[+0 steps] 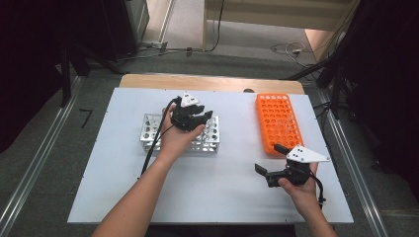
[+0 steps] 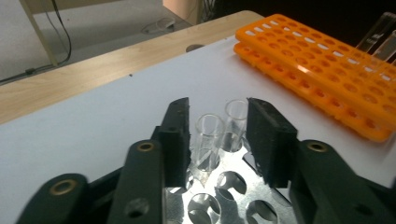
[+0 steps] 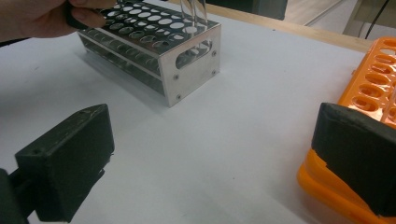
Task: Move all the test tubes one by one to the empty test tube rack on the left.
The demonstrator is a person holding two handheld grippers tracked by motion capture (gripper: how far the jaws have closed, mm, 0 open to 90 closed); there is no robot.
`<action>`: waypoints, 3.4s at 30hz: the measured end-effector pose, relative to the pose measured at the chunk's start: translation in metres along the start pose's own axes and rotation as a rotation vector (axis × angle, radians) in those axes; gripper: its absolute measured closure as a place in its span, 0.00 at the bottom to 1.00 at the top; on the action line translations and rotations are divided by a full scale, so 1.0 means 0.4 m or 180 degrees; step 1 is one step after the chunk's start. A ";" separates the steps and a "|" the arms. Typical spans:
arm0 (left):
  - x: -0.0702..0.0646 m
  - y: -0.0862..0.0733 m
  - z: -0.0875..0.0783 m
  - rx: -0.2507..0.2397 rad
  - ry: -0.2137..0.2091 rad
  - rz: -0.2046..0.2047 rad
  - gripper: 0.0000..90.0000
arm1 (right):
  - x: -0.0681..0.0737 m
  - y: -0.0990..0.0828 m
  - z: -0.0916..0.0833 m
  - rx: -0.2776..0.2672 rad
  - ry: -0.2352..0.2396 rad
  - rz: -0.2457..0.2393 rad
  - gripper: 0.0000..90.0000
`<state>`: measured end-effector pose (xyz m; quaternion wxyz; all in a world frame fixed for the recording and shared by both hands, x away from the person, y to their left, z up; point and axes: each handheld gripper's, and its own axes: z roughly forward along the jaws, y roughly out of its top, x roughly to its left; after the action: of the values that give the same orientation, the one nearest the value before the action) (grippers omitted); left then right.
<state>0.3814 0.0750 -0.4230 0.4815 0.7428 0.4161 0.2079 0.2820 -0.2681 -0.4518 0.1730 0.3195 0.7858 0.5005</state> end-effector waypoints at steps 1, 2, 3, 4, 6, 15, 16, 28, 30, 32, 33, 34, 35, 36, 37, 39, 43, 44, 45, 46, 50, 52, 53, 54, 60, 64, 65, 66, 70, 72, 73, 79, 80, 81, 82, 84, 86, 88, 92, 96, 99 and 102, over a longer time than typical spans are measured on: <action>0.000 0.000 -0.007 -0.0019 -0.0047 -0.0052 0.55 | -0.002 0.000 0.000 -0.0003 -0.0001 -0.0005 0.00; 0.000 -0.001 -0.015 -0.0050 -0.0075 -0.0096 0.50 | -0.003 0.000 -0.001 -0.0005 -0.0006 0.0002 0.00; -0.001 -0.003 -0.024 -0.0082 -0.0094 -0.0102 0.46 | -0.004 0.000 -0.001 -0.0006 -0.0009 -0.0003 0.00; -0.002 -0.004 -0.033 -0.0127 -0.0125 -0.0121 0.43 | -0.005 0.000 -0.001 -0.0010 -0.0012 -0.0005 0.00; -0.007 -0.008 -0.051 -0.0179 -0.0165 -0.0111 0.37 | -0.007 0.001 -0.002 -0.0009 -0.0021 -0.0002 0.00; -0.041 -0.034 -0.126 -0.0323 -0.0308 -0.0078 0.15 | -0.024 0.003 -0.004 -0.0017 -0.0081 0.0041 0.00; -0.045 -0.039 -0.132 -0.0331 -0.0317 -0.0084 0.13 | -0.027 0.003 -0.005 -0.0021 -0.0091 0.0044 0.00; -0.065 -0.100 -0.185 -0.0378 -0.0414 -0.0067 0.00 | -0.080 0.009 -0.005 -0.0041 -0.0229 0.0119 0.00; -0.069 -0.109 -0.194 -0.0395 -0.0448 -0.0068 0.00 | -0.089 0.011 -0.005 -0.0050 -0.0244 0.0119 0.00; -0.072 -0.117 -0.200 -0.0405 -0.0480 -0.0060 0.00 | -0.098 0.013 -0.005 -0.0058 -0.0264 0.0136 0.00; -0.075 -0.121 -0.203 -0.0409 -0.0498 -0.0053 0.00 | -0.103 0.013 -0.005 -0.0059 -0.0275 0.0149 0.00; -0.077 -0.125 -0.206 -0.0416 -0.0494 -0.0043 0.00 | -0.108 0.014 -0.005 -0.0057 -0.0288 0.0168 0.00; -0.080 -0.130 -0.209 -0.0426 -0.0504 -0.0030 0.00 | -0.112 0.014 -0.005 -0.0054 -0.0292 0.0184 0.00; -0.081 -0.132 -0.211 -0.0435 -0.0521 -0.0032 0.00 | -0.119 0.015 -0.004 -0.0054 -0.0312 0.0196 0.00; -0.084 -0.136 -0.213 -0.0442 -0.0533 -0.0038 0.00 | -0.123 0.016 -0.004 -0.0059 -0.0322 0.0200 0.00; -0.089 -0.144 -0.216 -0.0434 -0.0559 -0.0011 0.00 | -0.134 0.016 -0.003 -0.0068 -0.0339 0.0226 0.00; -0.095 -0.155 -0.220 -0.0435 -0.0582 -0.0007 0.00 | -0.156 0.018 -0.004 -0.0086 -0.0420 0.0293 0.00; -0.096 -0.157 -0.221 -0.0428 -0.0582 -0.0003 0.00 | -0.162 0.018 -0.004 -0.0100 -0.0446 0.0295 0.02; -0.097 -0.159 -0.221 -0.0424 -0.0580 -0.0002 0.00 | -0.169 0.018 -0.004 -0.0105 -0.0470 0.0318 0.03; -0.096 -0.161 -0.221 -0.0417 -0.0578 -0.0006 0.00 | -0.176 0.017 -0.003 -0.0108 -0.0485 0.0350 0.04; -0.093 -0.164 -0.224 -0.0415 -0.0563 -0.0020 0.00 | -0.200 0.011 0.006 -0.0056 -0.0579 0.0404 0.13; -0.091 -0.165 -0.224 -0.0433 -0.0568 -0.0038 0.00 | -0.213 0.007 0.012 -0.0041 -0.0643 0.0416 0.21; -0.090 -0.165 -0.225 -0.0434 -0.0563 -0.0035 0.00 | -0.221 0.005 0.015 -0.0026 -0.0693 0.0438 0.24; -0.090 -0.165 -0.226 -0.0434 -0.0559 -0.0035 0.00 | -0.228 0.003 0.018 -0.0004 -0.0727 0.0489 0.28; -0.088 -0.167 -0.225 -0.0426 -0.0562 -0.0054 0.00 | -0.245 -0.007 0.037 0.0065 -0.0829 0.0586 0.47; -0.090 -0.170 -0.220 -0.0407 -0.0570 -0.0045 0.00 | -0.244 -0.012 0.048 0.0100 -0.0860 0.0610 0.57; -0.092 -0.171 -0.218 -0.0410 -0.0585 -0.0056 0.00 | -0.242 -0.012 0.051 0.0119 -0.0872 0.0591 0.60; -0.094 -0.171 -0.216 -0.0410 -0.0587 -0.0054 0.00 | -0.240 -0.013 0.054 0.0140 -0.0881 0.0564 0.62; -0.098 -0.173 -0.216 -0.0416 -0.0598 -0.0062 0.00 | -0.242 -0.019 0.056 0.0167 -0.0952 0.0563 0.66; -0.098 -0.172 -0.217 -0.0421 -0.0597 -0.0063 0.00 | -0.244 -0.023 0.055 0.0176 -0.0983 0.0565 0.68; -0.098 -0.173 -0.217 -0.0427 -0.0596 -0.0063 0.00 | -0.243 -0.024 0.055 0.0188 -0.0993 0.0573 0.68; -0.097 -0.173 -0.219 -0.0424 -0.0588 -0.0056 0.00 | -0.247 -0.028 0.053 0.0191 -0.1084 0.0560 0.71; -0.097 -0.173 -0.219 -0.0422 -0.0581 -0.0058 0.00 | -0.248 -0.029 0.054 0.0189 -0.1086 0.0551 0.72; -0.095 -0.172 -0.220 -0.0423 -0.0578 -0.0072 0.00 | -0.248 -0.030 0.054 0.0188 -0.1088 0.0543 0.73; -0.095 -0.172 -0.220 -0.0430 -0.0575 -0.0081 0.00 | -0.248 -0.032 0.054 0.0181 -0.1087 0.0531 0.73; -0.094 -0.173 -0.221 -0.0439 -0.0579 -0.0083 0.00 | -0.247 -0.034 0.055 0.0171 -0.1099 0.0511 0.74; -0.094 -0.173 -0.221 -0.0436 -0.0577 -0.0079 0.00 | -0.247 -0.034 0.055 0.0166 -0.1095 0.0497 0.76; -0.095 -0.172 -0.221 -0.0439 -0.0582 -0.0075 0.00 | -0.245 -0.035 0.056 0.0166 -0.1084 0.0498 0.78; -0.093 -0.172 -0.221 -0.0436 -0.0582 -0.0078 0.00 | -0.243 -0.035 0.057 0.0170 -0.1082 0.0467 0.82; -0.089 -0.171 -0.224 -0.0445 -0.0570 -0.0081 0.00 | -0.245 -0.033 0.053 0.0149 -0.1062 0.0479 0.82; -0.087 -0.171 -0.225 -0.0440 -0.0565 -0.0077 0.00 | -0.243 -0.029 0.048 0.0116 -0.1032 0.0499 0.82; -0.088 -0.171 -0.224 -0.0442 -0.0569 -0.0078 0.00 | -0.242 -0.022 0.041 0.0080 -0.1021 0.0485 0.82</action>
<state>0.2691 0.1077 -0.4401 0.5695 0.7181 0.3652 0.1632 0.3603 -0.3249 -0.4715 0.2537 0.4559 0.7279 0.4449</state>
